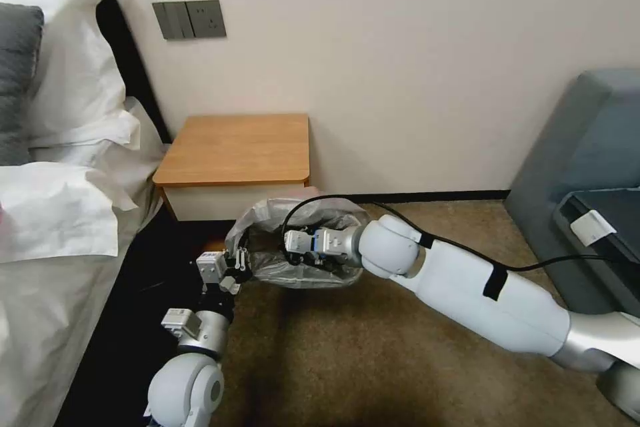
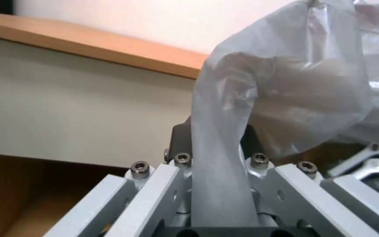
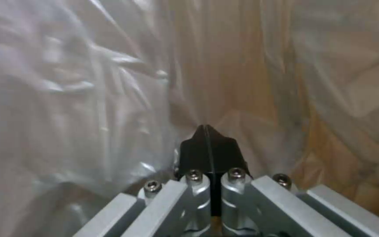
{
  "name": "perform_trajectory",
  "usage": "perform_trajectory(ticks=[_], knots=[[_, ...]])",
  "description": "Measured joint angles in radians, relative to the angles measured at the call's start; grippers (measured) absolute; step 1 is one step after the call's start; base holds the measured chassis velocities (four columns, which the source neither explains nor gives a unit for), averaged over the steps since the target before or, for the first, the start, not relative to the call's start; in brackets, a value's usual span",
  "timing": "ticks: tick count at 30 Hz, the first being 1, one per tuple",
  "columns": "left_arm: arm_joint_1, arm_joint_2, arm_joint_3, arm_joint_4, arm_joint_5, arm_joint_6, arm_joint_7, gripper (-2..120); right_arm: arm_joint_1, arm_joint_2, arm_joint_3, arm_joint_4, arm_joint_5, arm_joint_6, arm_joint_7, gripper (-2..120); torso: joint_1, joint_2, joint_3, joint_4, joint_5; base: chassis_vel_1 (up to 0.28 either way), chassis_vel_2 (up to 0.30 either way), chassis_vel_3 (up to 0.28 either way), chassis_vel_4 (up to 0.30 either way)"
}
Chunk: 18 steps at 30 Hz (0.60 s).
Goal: Pick up the garbage bag from the table and place it over the trash can.
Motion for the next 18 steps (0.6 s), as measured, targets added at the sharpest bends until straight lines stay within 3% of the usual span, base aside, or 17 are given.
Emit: perform_trajectory(ticks=[18], knots=[[0.005,0.000,0.005,-0.011,-0.013,0.011,0.005,8,0.013,0.046,-0.008,-0.101,-0.046,0.016,0.002,0,0.000,0.000,0.000,0.0000,0.0000,0.000,0.000,0.000,0.000]])
